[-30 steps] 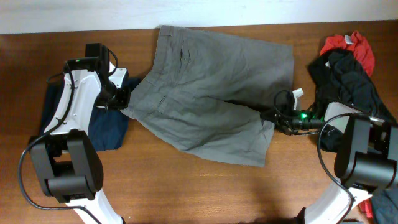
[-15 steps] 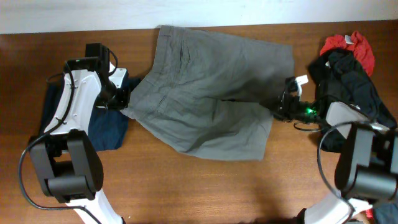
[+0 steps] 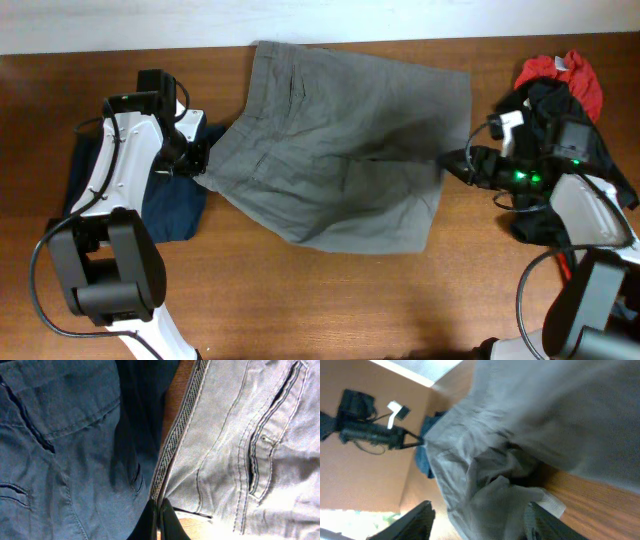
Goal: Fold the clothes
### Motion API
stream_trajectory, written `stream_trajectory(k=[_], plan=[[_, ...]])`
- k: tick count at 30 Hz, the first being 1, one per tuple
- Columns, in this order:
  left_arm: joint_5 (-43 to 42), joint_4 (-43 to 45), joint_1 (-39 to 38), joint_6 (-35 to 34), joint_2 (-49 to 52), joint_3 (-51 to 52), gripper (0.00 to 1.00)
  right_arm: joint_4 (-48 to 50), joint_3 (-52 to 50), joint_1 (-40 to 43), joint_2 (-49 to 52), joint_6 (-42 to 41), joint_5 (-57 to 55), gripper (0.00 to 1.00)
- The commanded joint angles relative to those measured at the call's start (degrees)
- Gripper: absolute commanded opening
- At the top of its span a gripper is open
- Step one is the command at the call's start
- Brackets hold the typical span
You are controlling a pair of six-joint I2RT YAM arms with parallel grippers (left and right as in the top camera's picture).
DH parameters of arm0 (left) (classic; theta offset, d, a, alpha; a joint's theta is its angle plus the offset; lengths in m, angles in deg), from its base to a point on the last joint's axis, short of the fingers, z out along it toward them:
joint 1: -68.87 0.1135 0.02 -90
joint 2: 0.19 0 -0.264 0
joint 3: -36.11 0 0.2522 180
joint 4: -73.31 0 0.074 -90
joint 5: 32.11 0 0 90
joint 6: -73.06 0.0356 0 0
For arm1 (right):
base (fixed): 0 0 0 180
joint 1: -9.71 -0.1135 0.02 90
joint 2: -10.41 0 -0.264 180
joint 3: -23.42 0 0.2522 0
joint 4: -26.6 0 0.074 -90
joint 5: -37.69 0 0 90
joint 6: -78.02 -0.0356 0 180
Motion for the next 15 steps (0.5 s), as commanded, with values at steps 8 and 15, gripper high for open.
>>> stream_trajectory(k=[8, 15], plan=[[0.61, -0.22, 0.02, -0.48, -0.83, -0.52, 0.00, -16.31, 0.48, 2.95, -1.36, 1.60, -21.20, 0.68], [0.61, -0.24, 0.02, -0.48, -0.83, -0.52, 0.00, -23.08, -2.12, 0.98, -1.36, -3.72, -30.58, 0.61]])
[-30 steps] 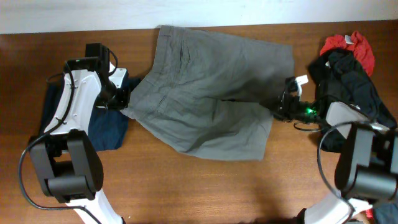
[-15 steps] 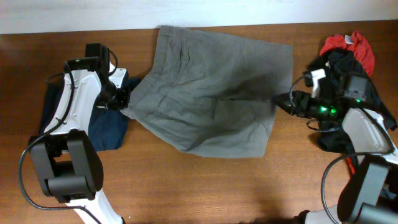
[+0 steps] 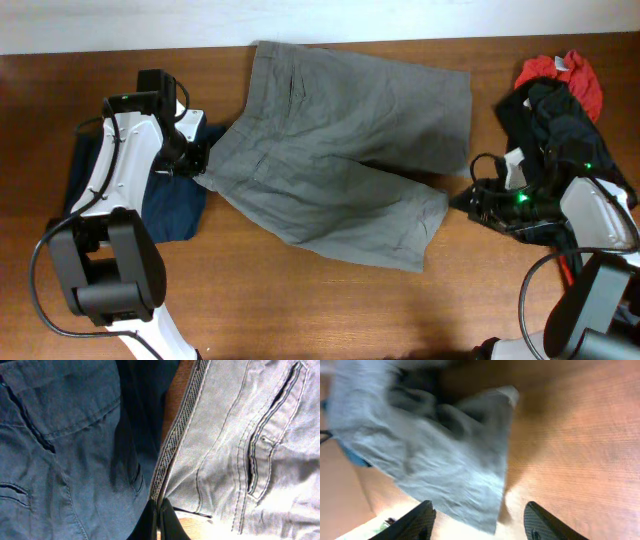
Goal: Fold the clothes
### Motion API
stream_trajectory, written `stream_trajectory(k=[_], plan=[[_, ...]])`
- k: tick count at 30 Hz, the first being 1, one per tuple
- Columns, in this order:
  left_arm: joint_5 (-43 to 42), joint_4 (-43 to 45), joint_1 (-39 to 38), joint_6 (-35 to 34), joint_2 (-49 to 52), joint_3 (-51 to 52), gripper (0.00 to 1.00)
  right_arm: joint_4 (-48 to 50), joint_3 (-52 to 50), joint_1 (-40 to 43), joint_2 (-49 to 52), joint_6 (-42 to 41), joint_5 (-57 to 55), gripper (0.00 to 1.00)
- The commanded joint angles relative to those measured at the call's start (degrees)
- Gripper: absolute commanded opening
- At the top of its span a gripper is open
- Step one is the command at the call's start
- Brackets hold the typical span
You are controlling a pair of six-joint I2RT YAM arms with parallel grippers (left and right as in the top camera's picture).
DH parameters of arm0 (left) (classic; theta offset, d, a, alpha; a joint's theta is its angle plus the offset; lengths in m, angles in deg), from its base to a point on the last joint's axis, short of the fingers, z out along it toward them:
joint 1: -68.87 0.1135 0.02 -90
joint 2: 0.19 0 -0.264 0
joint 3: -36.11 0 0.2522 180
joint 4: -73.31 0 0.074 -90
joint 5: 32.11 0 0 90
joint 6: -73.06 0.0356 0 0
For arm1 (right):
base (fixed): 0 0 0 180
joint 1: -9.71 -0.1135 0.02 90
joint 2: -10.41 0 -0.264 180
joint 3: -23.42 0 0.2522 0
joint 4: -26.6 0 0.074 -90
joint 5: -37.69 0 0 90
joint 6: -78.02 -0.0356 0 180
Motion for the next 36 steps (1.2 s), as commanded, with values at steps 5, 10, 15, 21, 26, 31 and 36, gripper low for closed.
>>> stream_trajectory(k=[5, 10, 15, 21, 26, 31, 36], plan=[[0.57, -0.22, 0.02, -0.48, -0.83, -0.52, 0.00, -1.60, -7.34, -4.42, -0.85, -1.68, -5.81, 0.52], [0.57, -0.22, 0.02, -0.50, -0.83, -0.52, 0.00, 3.76, -15.06, -9.18, -0.85, -5.40, -5.73, 0.53], [0.57, -0.24, 0.02, -0.50, -0.83, -0.52, 0.00, 7.19, -19.50, -12.46, -0.85, -6.64, -3.08, 0.53], [0.57, -0.17, 0.02, -0.50, -0.83, -0.52, 0.00, 13.62, -20.57, -14.75, -0.85, -7.82, 4.48, 0.35], [0.59, -0.22, 0.02, -0.48, -0.83, -0.52, 0.00, 12.83, -17.33, -14.60, -1.07, -8.09, 6.51, 0.05], [0.59, -0.20, 0.02, -0.48, -0.83, -0.52, 0.00, 0.13, -8.26, -14.60, -3.04, -5.99, 1.40, 0.04], [0.59, -0.13, 0.02, -0.48, -0.83, -0.52, 0.00, -18.73, 4.90, -14.60, -3.98, -6.01, -16.48, 0.04]])
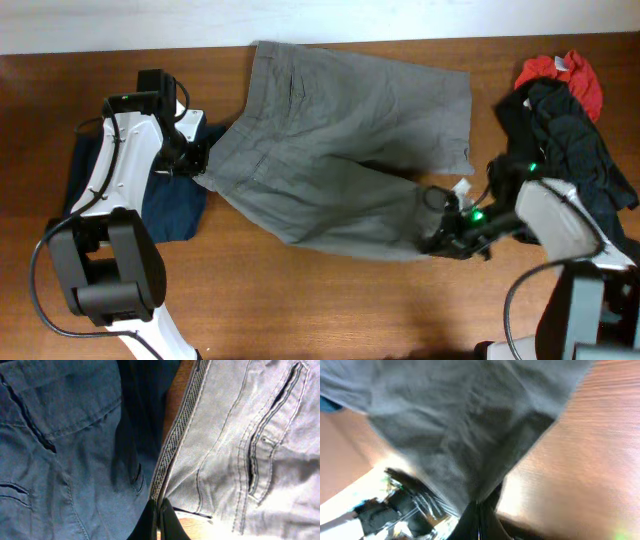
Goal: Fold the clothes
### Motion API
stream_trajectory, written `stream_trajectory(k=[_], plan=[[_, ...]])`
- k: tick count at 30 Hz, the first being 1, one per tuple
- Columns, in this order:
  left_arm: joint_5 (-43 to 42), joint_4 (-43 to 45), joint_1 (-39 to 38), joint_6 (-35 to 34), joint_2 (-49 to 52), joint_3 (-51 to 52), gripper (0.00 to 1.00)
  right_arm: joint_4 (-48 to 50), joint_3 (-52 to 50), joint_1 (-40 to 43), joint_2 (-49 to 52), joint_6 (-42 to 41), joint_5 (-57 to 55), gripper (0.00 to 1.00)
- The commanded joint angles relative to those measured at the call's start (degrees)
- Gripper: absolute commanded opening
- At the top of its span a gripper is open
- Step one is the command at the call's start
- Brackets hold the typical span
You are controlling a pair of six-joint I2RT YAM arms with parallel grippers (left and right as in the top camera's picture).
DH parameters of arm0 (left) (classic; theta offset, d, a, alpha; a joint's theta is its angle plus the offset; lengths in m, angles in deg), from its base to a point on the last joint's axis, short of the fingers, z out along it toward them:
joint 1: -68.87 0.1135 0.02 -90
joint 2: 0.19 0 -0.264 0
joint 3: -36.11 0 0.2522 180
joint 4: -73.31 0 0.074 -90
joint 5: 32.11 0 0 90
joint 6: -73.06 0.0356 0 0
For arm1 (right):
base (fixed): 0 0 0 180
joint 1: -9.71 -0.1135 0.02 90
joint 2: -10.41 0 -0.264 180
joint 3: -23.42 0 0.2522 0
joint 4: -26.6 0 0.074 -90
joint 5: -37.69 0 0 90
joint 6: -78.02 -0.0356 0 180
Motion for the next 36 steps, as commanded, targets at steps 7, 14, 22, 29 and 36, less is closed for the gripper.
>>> stream_trajectory(k=[7, 14, 22, 29, 36], plan=[[0.46, -0.07, 0.13, -0.48, -0.83, -0.52, 0.00, -9.75, 10.51, -0.37, -1.64, 0.79, -14.73, 0.10], [1.03, -0.02, 0.13, -0.44, -0.83, -0.52, 0.00, -10.73, 9.81, -0.46, -1.62, 1.44, -14.86, 0.04], [1.05, 0.20, 0.13, -0.48, -0.83, -0.52, 0.00, -9.35, 9.73, -1.27, -1.53, 3.63, -13.51, 0.50], [1.01, 0.17, 0.13, -0.48, -0.83, -0.52, 0.00, 5.81, -1.46, -3.93, -1.53, -0.07, -11.74, 0.71], [0.63, 0.20, 0.13, -0.50, -0.83, -0.52, 0.00, 30.86, -14.05, -6.34, -1.53, -4.63, -5.25, 0.62]])
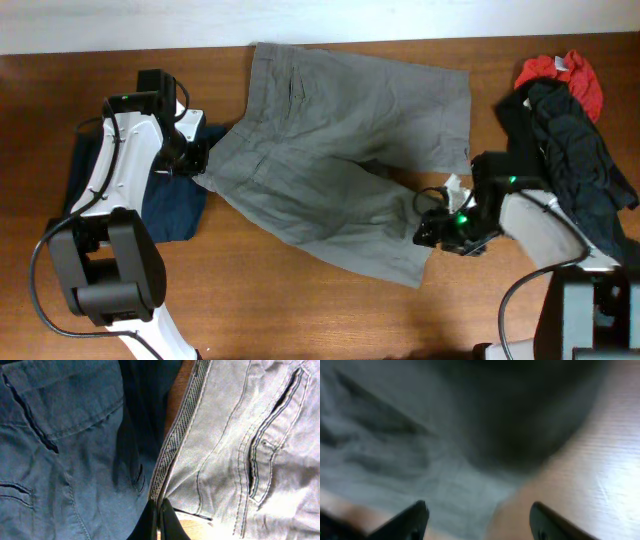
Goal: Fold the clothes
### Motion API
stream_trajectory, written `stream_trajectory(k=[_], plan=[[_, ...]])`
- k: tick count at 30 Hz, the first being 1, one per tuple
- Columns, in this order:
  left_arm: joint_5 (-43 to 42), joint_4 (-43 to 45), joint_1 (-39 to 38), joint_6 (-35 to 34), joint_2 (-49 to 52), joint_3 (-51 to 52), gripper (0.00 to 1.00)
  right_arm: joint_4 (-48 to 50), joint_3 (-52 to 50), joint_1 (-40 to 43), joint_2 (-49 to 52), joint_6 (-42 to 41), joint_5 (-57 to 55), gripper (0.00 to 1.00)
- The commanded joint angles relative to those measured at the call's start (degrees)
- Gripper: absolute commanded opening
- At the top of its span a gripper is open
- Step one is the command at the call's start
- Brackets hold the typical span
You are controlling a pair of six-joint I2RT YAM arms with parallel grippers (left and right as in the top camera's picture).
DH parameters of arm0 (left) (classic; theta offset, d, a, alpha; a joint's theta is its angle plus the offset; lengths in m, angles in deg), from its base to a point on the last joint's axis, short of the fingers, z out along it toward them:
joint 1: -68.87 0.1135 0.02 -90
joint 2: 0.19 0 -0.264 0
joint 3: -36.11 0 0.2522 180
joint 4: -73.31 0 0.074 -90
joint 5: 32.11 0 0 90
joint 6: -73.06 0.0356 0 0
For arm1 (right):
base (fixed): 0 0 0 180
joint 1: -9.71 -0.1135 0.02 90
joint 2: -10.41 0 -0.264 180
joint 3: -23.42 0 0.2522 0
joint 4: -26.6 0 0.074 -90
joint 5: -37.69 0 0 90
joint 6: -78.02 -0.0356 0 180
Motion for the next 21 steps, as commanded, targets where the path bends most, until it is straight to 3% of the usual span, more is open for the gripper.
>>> stream_trajectory(k=[1, 4, 6, 7, 10, 12, 18, 19, 21], plan=[[0.39, 0.07, 0.13, -0.50, -0.83, -0.52, 0.00, 8.07, -4.13, -1.20, -0.50, -4.02, 4.59, 0.58], [0.39, 0.04, 0.13, -0.50, -0.83, -0.52, 0.00, 15.93, -5.14, -1.25, -0.50, -4.17, 9.49, 0.24], [0.39, 0.04, 0.13, -0.50, -0.83, -0.52, 0.00, 18.95, -4.63, -1.22, -0.68, -4.15, 16.02, 0.07], [0.39, 0.02, 0.13, -0.50, -0.83, -0.52, 0.00, 19.39, -3.96, -1.14, -0.87, -4.15, 19.15, 0.04], [0.42, -0.11, 0.13, -0.48, -0.83, -0.52, 0.00, 15.96, 0.02, -0.79, -3.04, -4.17, 29.11, 0.04], [0.39, -0.11, 0.13, -0.48, -0.83, -0.52, 0.00, 8.79, 4.02, -0.81, -5.53, -4.15, 29.62, 0.04], [0.39, 0.28, 0.13, -0.50, -0.83, -0.52, 0.00, -12.76, 17.16, -0.85, -13.25, -3.13, 13.16, 0.04], [0.39, 0.33, 0.13, -0.48, -0.83, -0.52, 0.00, -13.79, 17.92, -0.85, -13.66, -3.13, 9.64, 0.11], [0.39, 0.31, 0.13, -0.50, -0.83, -0.52, 0.00, -14.08, 17.99, -0.83, -13.77, -3.13, 3.28, 0.39]])
